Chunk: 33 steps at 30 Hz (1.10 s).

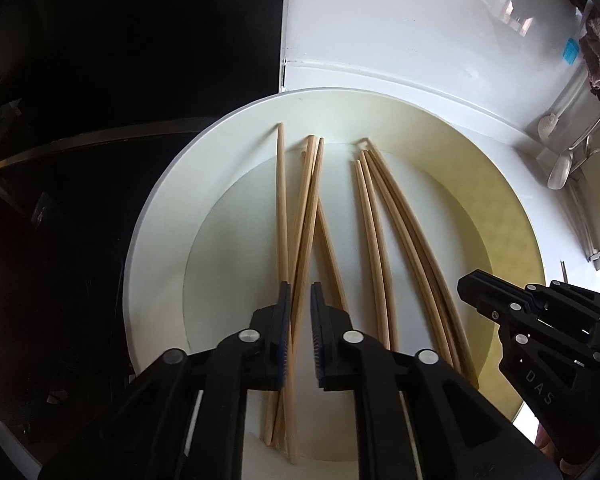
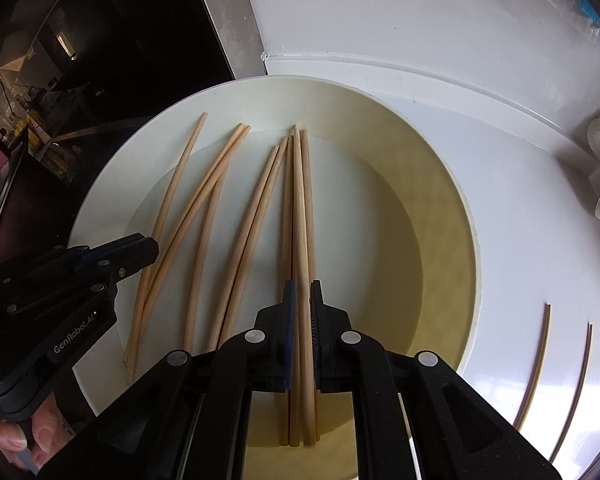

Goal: Organize utensils
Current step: 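Open both tools to drop the chopsticks into the basin, then move both open tools back over the last two chopsticks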

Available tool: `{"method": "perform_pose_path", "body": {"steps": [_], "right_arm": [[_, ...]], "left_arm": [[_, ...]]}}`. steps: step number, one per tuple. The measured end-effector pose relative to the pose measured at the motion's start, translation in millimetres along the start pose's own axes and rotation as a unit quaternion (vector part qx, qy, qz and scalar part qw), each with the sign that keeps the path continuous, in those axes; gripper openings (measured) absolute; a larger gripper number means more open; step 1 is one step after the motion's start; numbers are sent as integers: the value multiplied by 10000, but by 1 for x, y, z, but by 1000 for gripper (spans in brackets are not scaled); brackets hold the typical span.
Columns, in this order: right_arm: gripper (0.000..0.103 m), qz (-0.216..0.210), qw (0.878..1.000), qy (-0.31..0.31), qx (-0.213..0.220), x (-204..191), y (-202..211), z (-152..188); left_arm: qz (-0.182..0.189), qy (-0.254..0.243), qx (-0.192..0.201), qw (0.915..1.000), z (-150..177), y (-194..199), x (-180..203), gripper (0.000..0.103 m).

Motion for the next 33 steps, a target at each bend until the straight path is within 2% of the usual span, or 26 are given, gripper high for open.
{"method": "perform_pose_path", "body": {"steps": [2, 3, 4, 7, 9, 10, 20, 24, 33], "right_arm": [[18, 27, 10000, -32, 85, 3, 6, -1], [24, 26, 9999, -65, 132, 4, 10, -1], [25, 15, 9998, -103, 169, 5, 13, -2], [32, -18, 9996, -139, 244, 7, 23, -1], [40, -23, 9994, -149, 312, 8, 32, 3], [40, -46, 9992, -171, 361, 8, 36, 5], [47, 120, 9972, -381, 632, 31, 83, 45], [53, 122, 9957, -381, 836, 42, 105, 62], [53, 226, 9929, -657, 963, 91, 143, 97]], "left_arm": [[-64, 47, 102, 9999, -2, 6, -3, 46], [-73, 72, 161, 9998, -3, 10, -6, 52], [-98, 100, 229, 9996, -3, 14, -8, 63], [-127, 151, 339, 9992, -5, 25, -10, 68], [-182, 183, 382, 9989, -4, 33, -16, 77], [-206, 215, 420, 9987, -3, 37, -17, 81], [-272, 268, 547, 9978, 19, 70, -11, 88], [-250, 169, 629, 9976, 30, 85, 4, 89], [-179, 0, 676, 9975, 51, 103, 54, 90]]}}
Point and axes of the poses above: each gripper's, at about its wrist camera, not at the fingertips, and y roughly against the way its jaws point, x to its right, z to its underside, the point moved 4 cm from there along -y, roughly the way its jaws point, and after that the axes turned 8 degrees about x, right-handed, at the moved point
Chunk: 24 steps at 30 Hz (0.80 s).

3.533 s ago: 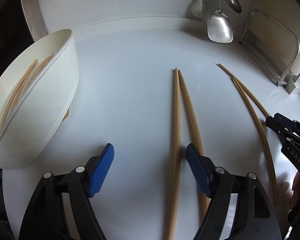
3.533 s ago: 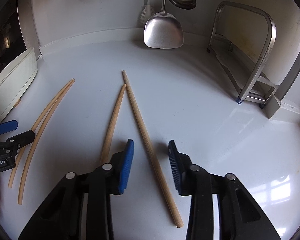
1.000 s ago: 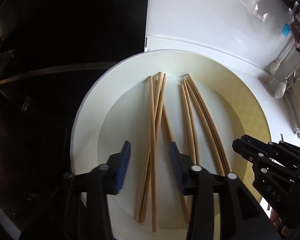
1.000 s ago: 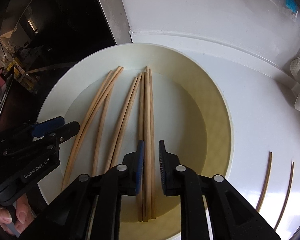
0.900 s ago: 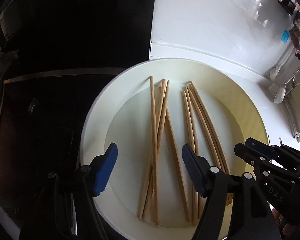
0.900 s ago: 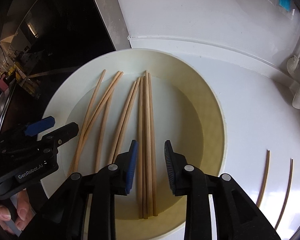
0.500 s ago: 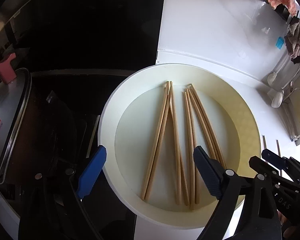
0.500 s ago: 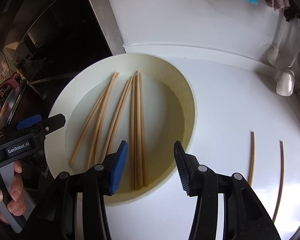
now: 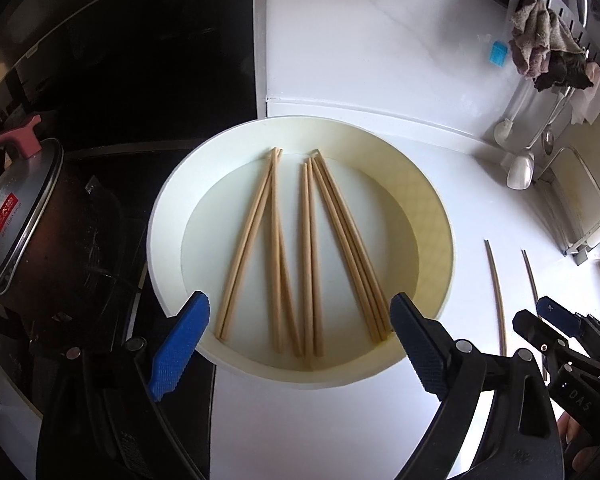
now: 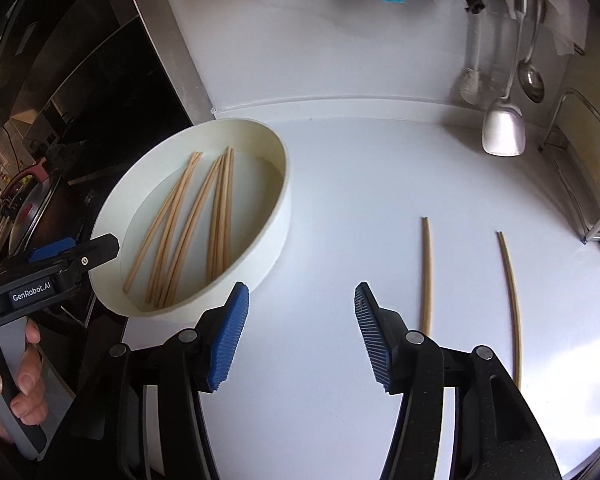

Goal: Organize utensils
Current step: 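Move both open tools back over the last two chopsticks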

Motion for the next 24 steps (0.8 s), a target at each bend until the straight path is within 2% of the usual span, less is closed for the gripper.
{"method": "perform_pose_path", "body": {"steps": [8, 13, 24], "right_arm": [[54, 285, 9991, -317, 69, 62, 32, 18], [59, 521, 9969, -565, 143, 104, 47, 25], [62, 955, 9941, -494, 118, 167, 69, 40]], "left_arm": [[124, -216, -13, 9997, 12, 10, 57, 90], [263, -329, 16, 9991, 18, 14, 90, 90], [566, -520, 83, 9970, 33, 17, 162, 92]]}}
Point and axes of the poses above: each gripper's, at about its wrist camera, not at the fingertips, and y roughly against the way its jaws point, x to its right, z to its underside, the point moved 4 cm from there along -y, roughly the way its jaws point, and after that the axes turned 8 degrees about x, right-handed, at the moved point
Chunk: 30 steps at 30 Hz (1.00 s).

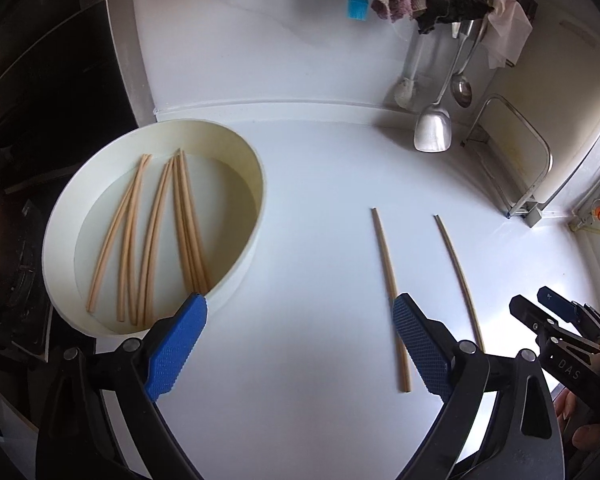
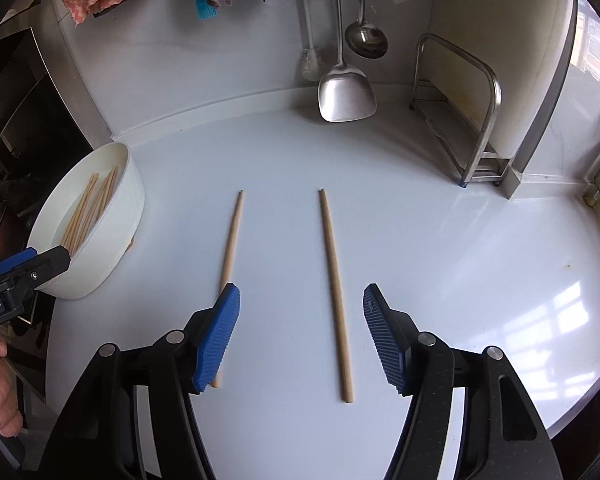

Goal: Organize utensils
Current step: 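Move both open tools back over the last two chopsticks, then close the left tool on one chopstick while the right tool grasps the other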

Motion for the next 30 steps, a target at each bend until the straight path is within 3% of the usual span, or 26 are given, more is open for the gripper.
{"method": "perform_pose_path", "body": {"steps": [8, 14, 20, 30], "right_arm": [[66, 259, 9991, 331, 108, 34, -8, 9], [66, 330, 9987, 375, 136, 48, -37, 23], [66, 156, 9991, 330, 194, 43, -61, 35], [65, 451, 9964, 648, 318, 36, -84, 50]], "left_arm": [[100, -78, 26, 9999, 13, -15, 46, 95], [63, -128, -165, 9998, 39, -50, 69, 95], [-32, -123, -210, 9997, 57, -85, 77, 95], [-213, -148, -63, 9996, 62, -109, 76, 95]]}}
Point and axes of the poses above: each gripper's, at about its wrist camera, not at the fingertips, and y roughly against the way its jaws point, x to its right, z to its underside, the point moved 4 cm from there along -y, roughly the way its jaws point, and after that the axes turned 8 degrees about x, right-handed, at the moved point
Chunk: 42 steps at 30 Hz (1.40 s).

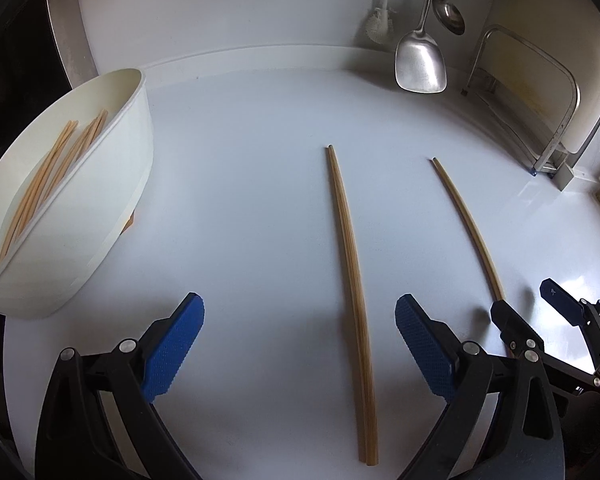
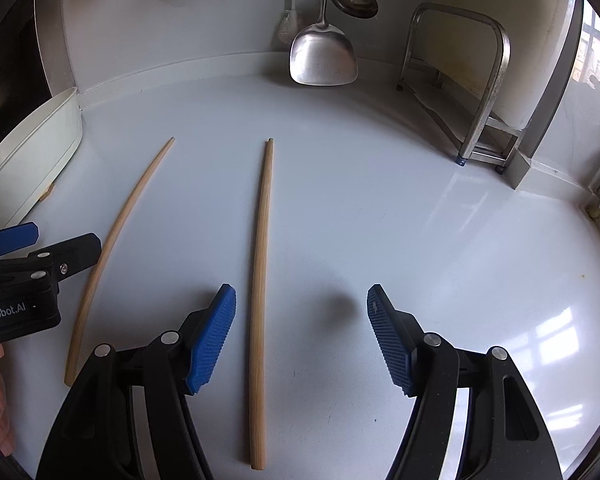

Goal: Organize utensils
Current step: 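Close the left tool on one chopstick while the right tool grasps the other, then carry the last two chopsticks over the white basin with both tools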

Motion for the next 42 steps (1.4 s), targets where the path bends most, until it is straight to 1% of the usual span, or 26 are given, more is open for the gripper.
{"method": "perform_pose_path", "body": {"steps": [2, 4, 5, 9, 13, 15, 18, 19, 20, 21, 23, 25, 26, 27, 28, 29, 30, 33, 38, 42], "right_arm": [[65, -26, 10000, 32, 44, -1, 0, 2], [62, -83, 10000, 24, 48, -1, 0, 2], [59, -129, 9999, 10, 47, -1, 0, 3], [55, -218, 9998, -14, 47, 0, -1, 3], [50, -219, 9997, -9, 66, 2, 0, 3], [47, -225, 9997, -22, 68, 3, 0, 3], [43, -233, 9997, 3, 76, 2, 1, 3], [43, -237, 9997, 19, 79, 1, 1, 4], [41, -239, 9997, 35, 81, 0, 1, 4], [39, -243, 9997, 47, 82, 0, 1, 4], [36, -255, 9996, 84, 83, -2, 2, 4], [35, -252, 9996, 135, 79, -3, 2, 4], [33, -262, 9995, 146, 73, -4, 2, 4], [28, -293, 9994, 147, 57, -4, 2, 4], [22, -323, 9993, 157, 40, -5, 3, 4], [9, -314, 9993, 199, 32, -6, 3, 4], [7, -270, 9993, 269, 25, -7, 3, 3], [6, -261, 9992, 318, 5, -9, 2, 4], [6, -480, 9987, -51, -146, -2, 4, 0], [6, -531, 9983, -226, -111, -2, 18, -13]], "left_arm": [[-7, -21, 8, 10000, 1, -1, 3, 95], [-25, -50, 2, 10000, 2, -3, 5, 95], [-19, -54, 2, 10000, 3, -3, 6, 95], [-89, -110, -23, 9999, 3, -8, 10, 95], [-94, -104, -106, 9998, 6, -13, 12, 95], [-110, -114, -149, 9998, 7, -15, 12, 93], [-73, -128, -132, 9998, 9, -14, 13, 84], [-60, -145, -111, 9998, 9, -13, 13, 79], [-43, -169, -85, 9998, 9, -12, 15, 73], [-15, -200, -63, 9998, 9, -10, 17, 70], [46, -289, -11, 9996, 11, -7, 22, 55], [71, -353, 15, 9994, 12, -4, 27, 48], [86, -358, 10, 9993, 12, -4, 29, 43], [114, -357, -1, 9993, 12, -3, 29, 39], [125, -373, -12, 9992, 11, -3, 30, 27], [142, -402, -30, 9991, 10, -2, 32, 13], [169, -423, -61, 9989, 10, -2, 33, 8], [174, -463, -135, 9987, 9, -2, 32, 8], [328, -313, -393, 9982, 7, 2, 26, 7], [450, -286, -395, 9978, -4, 17, 20, 7]]}}
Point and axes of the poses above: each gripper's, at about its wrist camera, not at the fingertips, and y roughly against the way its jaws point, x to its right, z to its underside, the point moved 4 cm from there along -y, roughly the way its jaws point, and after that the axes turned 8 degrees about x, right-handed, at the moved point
